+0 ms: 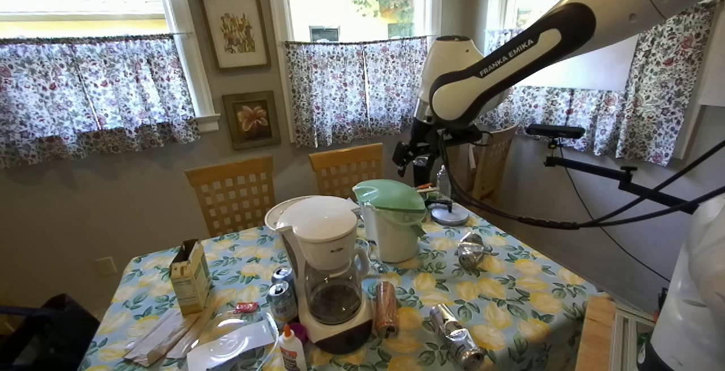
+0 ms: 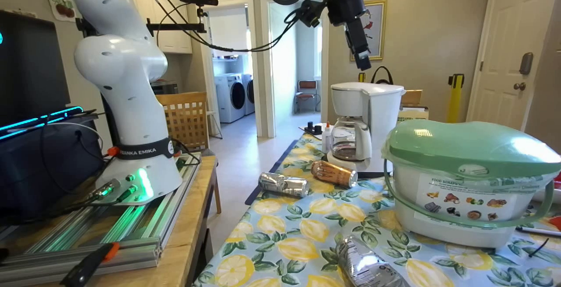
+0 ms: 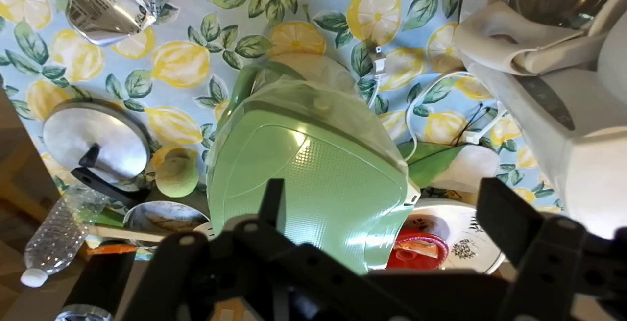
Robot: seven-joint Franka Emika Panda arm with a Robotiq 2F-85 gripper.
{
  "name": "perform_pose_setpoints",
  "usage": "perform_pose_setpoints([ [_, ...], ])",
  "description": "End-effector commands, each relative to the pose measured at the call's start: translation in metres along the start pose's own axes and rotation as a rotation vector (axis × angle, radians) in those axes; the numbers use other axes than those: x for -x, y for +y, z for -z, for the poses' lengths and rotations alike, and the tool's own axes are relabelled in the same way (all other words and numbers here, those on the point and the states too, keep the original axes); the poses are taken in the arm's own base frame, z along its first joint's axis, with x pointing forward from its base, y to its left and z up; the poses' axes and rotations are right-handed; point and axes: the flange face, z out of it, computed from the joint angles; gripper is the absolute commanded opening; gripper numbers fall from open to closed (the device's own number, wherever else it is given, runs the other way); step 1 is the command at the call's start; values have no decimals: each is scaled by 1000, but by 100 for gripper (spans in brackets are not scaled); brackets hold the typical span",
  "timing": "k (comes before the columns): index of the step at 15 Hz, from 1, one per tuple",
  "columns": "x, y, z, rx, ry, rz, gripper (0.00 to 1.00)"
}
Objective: Pick the paper towel and one can and put them in the bin, then close the bin
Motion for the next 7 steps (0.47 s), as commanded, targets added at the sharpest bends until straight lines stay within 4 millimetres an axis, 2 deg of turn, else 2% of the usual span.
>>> perform_pose_setpoints([
  [1, 3, 1, 1, -1, -4, 0, 100],
  [7, 7, 1, 3, -2, -4, -1, 100],
])
